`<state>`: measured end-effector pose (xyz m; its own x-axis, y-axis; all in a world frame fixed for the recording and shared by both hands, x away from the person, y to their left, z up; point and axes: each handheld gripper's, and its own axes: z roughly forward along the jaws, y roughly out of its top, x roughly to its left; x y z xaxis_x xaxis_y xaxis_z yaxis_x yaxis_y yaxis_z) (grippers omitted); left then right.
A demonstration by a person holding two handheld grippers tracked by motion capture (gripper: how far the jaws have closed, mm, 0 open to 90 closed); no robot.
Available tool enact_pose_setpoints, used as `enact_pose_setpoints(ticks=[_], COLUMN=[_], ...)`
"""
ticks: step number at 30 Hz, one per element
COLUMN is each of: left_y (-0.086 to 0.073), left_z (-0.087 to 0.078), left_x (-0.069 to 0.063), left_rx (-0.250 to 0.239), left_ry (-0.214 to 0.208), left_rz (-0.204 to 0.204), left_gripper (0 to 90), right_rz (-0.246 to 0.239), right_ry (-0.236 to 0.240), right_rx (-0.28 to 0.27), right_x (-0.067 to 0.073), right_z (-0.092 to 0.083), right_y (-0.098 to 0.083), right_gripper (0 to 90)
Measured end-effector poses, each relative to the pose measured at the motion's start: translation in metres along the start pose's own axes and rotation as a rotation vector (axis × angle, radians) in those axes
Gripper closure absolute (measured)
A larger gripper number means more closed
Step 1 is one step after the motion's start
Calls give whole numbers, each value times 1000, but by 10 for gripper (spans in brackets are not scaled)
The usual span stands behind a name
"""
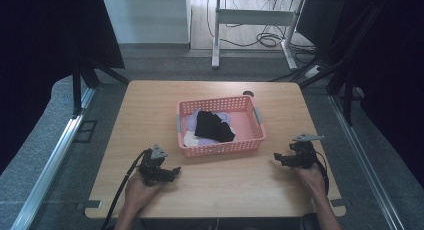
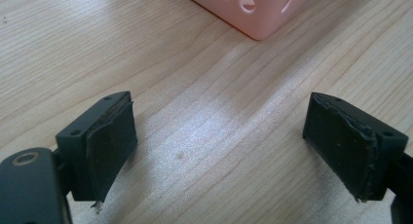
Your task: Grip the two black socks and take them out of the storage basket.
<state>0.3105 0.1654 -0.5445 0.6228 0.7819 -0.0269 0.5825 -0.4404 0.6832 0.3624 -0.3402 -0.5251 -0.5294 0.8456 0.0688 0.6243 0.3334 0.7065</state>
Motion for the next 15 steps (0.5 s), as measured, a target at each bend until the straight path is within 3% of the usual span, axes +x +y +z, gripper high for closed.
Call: enact_pose_setpoints(ticks=[6, 15], left_y=[0, 0], left_z=[0, 0], left_x=[0, 0], left_rx=[0, 0], left_ry=[0, 1], left_rz=[0, 0], left_gripper=[119, 119], right_rz=[13, -5], right_ry=[19, 23], right_rx=[0, 3], right_x=[1, 5], right_z=[2, 4], right_y=[1, 2], right_gripper=[155, 141])
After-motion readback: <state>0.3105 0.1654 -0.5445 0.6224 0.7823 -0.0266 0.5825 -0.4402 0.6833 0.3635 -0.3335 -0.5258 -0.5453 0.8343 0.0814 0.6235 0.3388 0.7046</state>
